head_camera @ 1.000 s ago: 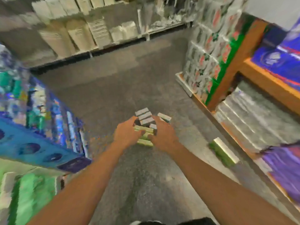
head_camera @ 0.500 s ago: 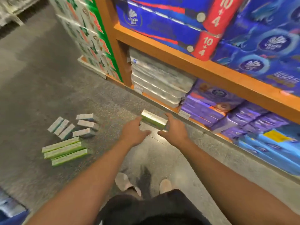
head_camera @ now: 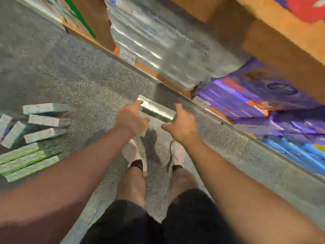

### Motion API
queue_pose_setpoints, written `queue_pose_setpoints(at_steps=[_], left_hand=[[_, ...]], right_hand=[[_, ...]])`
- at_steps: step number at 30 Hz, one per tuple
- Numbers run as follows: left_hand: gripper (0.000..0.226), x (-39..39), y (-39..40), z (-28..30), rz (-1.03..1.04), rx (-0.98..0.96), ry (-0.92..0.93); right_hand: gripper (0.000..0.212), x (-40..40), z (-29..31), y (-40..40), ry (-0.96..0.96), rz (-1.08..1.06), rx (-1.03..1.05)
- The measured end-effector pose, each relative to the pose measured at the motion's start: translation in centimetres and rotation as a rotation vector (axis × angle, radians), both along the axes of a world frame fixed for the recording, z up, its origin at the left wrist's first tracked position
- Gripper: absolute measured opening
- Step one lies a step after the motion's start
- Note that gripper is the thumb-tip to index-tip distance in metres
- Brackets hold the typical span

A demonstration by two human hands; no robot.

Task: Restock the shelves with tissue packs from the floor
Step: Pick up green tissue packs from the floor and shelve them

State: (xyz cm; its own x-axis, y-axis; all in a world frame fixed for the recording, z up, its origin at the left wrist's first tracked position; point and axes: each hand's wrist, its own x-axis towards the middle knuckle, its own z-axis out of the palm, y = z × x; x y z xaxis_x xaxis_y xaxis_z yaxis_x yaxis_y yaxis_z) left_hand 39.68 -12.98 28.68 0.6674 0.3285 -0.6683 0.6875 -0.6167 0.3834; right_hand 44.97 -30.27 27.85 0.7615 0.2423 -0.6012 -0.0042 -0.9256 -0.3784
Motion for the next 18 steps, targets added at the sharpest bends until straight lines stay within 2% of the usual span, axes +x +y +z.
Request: queue_pose_setpoints(at_steps=[4,7,10,12,14,16,18], left_hand=[[0.062,2.7,-1.5,-13.9,0.015,-0.024,0.028],[0.056,3.1,-2.9,-23.5,0.135,-0.096,0.014],[0.055,1.4,-2.4,-31.4,0.302,-0.147,0.020],[0.050,-0.5,-1.7,-35.1,0.374,-0.108,0.035],[0.053,-1.9,-1.6,-37.0,0.407,-0.071,0.023],[0.058,-2.7,-1.7,-37.7,0.384,-0.070,-0.009],[0.060,-2.8,-1.6,-36.8,0.312,-0.074,-0.057]], right_hand=[[0.087,3.3,-15.5,2.4,0.018,0.166,-0.095],[0.096,5.0,-26.4,3.8,0.060,0.241,-0.202],[0.115,6.2,-34.8,3.7,0.073,0.312,-0.263],[0.119,6.7,-38.8,3.4,0.092,0.349,-0.294],[0.109,6.4,-41.2,3.1,0.050,0.378,-0.346],[0.084,5.1,-42.0,3.1,-0.061,0.411,-0.377],[0.065,3.9,-41.1,3.6,-0.085,0.372,-0.351]])
